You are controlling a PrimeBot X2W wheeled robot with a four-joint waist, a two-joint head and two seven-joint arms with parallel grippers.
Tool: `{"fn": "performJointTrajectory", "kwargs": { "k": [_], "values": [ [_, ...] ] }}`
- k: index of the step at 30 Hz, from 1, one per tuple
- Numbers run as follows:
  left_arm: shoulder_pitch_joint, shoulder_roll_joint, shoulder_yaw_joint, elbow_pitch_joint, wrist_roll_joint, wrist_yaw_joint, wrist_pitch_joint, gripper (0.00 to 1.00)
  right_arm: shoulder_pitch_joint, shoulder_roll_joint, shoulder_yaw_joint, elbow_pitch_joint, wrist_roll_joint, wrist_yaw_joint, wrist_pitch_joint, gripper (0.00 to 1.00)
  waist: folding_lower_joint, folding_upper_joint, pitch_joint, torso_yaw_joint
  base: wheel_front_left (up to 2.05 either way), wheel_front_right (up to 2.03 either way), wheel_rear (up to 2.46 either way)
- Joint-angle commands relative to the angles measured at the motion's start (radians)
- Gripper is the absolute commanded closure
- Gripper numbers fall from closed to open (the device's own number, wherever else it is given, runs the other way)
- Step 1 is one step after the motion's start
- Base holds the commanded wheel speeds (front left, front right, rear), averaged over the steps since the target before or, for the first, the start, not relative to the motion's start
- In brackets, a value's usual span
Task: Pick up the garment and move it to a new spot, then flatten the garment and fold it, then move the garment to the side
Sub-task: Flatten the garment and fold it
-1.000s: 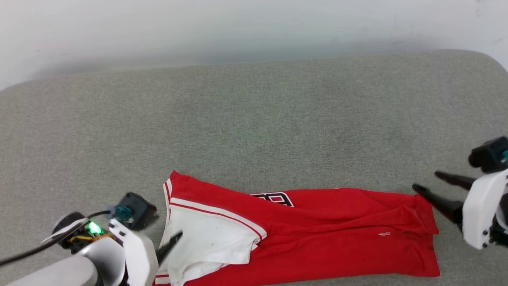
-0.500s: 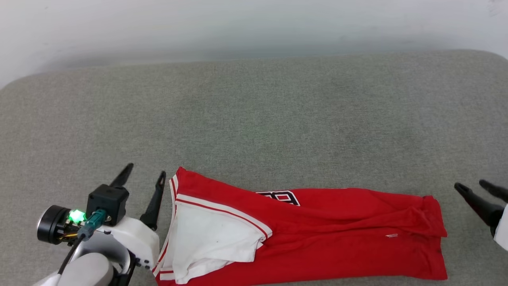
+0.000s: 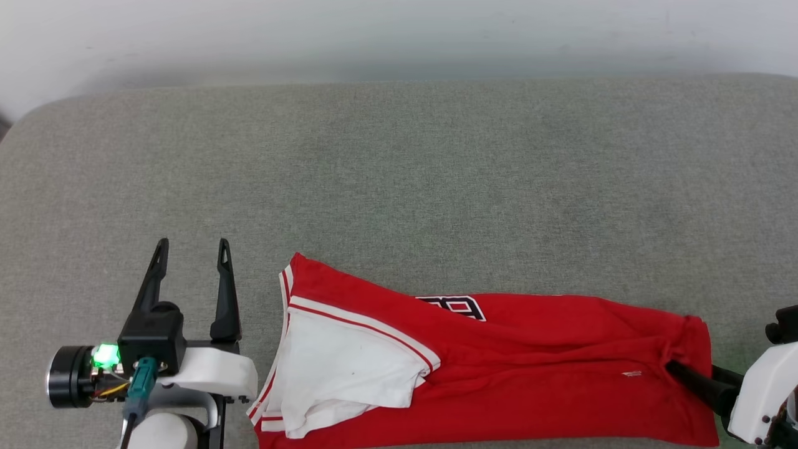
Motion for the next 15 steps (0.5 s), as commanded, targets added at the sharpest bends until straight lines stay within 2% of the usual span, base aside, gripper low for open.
{"fn": "performJointTrajectory", "kwargs": {
  "k": [1, 7, 8, 9, 12, 13, 14, 15],
  "values": [
    [0.036, -0.035, 0.049, -0.006, 0.040, -0.017, -0.007, 0.00, 0.029, 0.024, 0.016, 0.003, 0.020, 0.000, 0.024, 0.00, 0.0000, 0.0000, 0.002, 0.005, 0.00, 0.00, 0.00],
    [0.111, -0.134, 0.163, 0.005, 0.153, -0.080, -0.006, 0.00, 0.058, 0.090, 0.057, -0.005, 0.074, 0.000, 0.072, 0.00, 0.0000, 0.0000, 0.004, 0.014, 0.00, 0.00, 0.00],
    [0.111, -0.134, 0.163, 0.005, 0.153, -0.080, -0.006, 0.00, 0.058, 0.090, 0.057, -0.005, 0.074, 0.000, 0.072, 0.00, 0.0000, 0.0000, 0.004, 0.014, 0.00, 0.00, 0.00],
    [0.135, -0.164, 0.193, 0.003, 0.190, -0.095, -0.006, 0.00, 0.065, 0.109, 0.067, -0.020, 0.097, 0.001, 0.086, 0.00, 0.0000, 0.0000, 0.004, 0.017, 0.00, 0.00, 0.00],
    [0.154, -0.191, 0.221, 0.002, 0.228, -0.107, -0.006, 0.00, 0.059, 0.107, 0.078, -0.031, 0.091, 0.001, 0.087, 0.00, 0.0000, 0.0000, 0.003, 0.018, 0.00, 0.00, 0.00],
    [0.162, -0.203, 0.232, 0.002, 0.245, -0.114, -0.006, 0.00, 0.054, 0.107, 0.079, -0.033, 0.084, 0.001, 0.074, 0.38, 0.0000, 0.0000, 0.002, 0.018, 0.00, 0.00, 0.00],
    [0.170, -0.216, 0.246, 0.003, 0.262, -0.122, -0.006, 0.00, 0.049, 0.107, 0.078, -0.033, 0.082, 0.001, 0.065, 0.89, 0.0000, 0.0000, 0.001, 0.018, 0.00, 0.00, 0.00],
    [0.177, -0.227, 0.255, 0.004, 0.280, -0.128, -0.006, 0.00, 0.043, 0.106, 0.079, -0.034, 0.078, 0.001, 0.061, 1.00, 0.0000, 0.0000, 0.001, 0.018, 0.00, 0.00, 0.00]
  ]
}}
